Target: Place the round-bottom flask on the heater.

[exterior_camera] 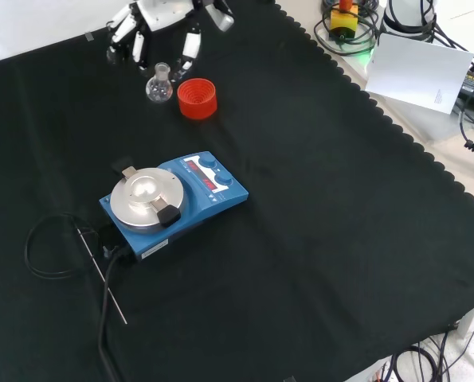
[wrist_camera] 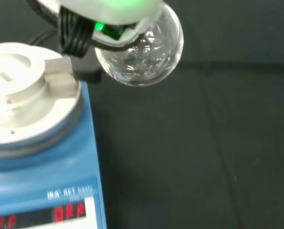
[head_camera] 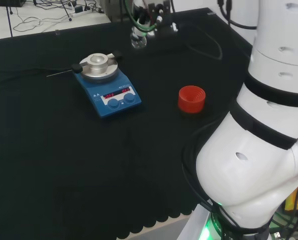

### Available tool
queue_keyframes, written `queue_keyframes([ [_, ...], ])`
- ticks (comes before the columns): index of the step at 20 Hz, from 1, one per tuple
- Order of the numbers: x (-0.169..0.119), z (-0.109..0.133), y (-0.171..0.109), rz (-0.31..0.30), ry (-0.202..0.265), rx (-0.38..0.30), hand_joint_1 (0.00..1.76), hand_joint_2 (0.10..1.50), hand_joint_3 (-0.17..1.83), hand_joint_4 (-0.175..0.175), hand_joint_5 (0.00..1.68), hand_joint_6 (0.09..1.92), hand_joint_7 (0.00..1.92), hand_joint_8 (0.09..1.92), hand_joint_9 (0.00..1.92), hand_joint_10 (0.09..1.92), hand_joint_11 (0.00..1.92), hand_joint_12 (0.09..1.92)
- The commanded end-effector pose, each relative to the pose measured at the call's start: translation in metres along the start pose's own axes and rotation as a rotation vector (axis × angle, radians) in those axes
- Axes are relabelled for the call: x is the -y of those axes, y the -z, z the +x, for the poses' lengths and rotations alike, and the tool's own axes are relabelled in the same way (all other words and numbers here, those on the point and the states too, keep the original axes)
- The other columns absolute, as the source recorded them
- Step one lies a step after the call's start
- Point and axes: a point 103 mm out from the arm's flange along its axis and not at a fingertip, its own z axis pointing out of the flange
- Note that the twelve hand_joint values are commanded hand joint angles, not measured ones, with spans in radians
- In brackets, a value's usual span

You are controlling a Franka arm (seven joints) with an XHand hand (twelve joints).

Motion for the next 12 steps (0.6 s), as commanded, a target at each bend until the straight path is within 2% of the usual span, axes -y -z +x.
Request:
queue_keyframes([
  [1,-0.044,0.033,0.006,0.016,0.067,0.014,1.09,0.66,0.76,0.175,1.14,0.94,0.31,0.69,0.57,0.63,0.38,1.34],
  [12,-0.075,0.068,-0.009,0.049,0.146,-0.002,1.09,0.66,0.77,0.175,1.15,0.95,0.31,0.69,0.57,0.63,0.39,1.34],
])
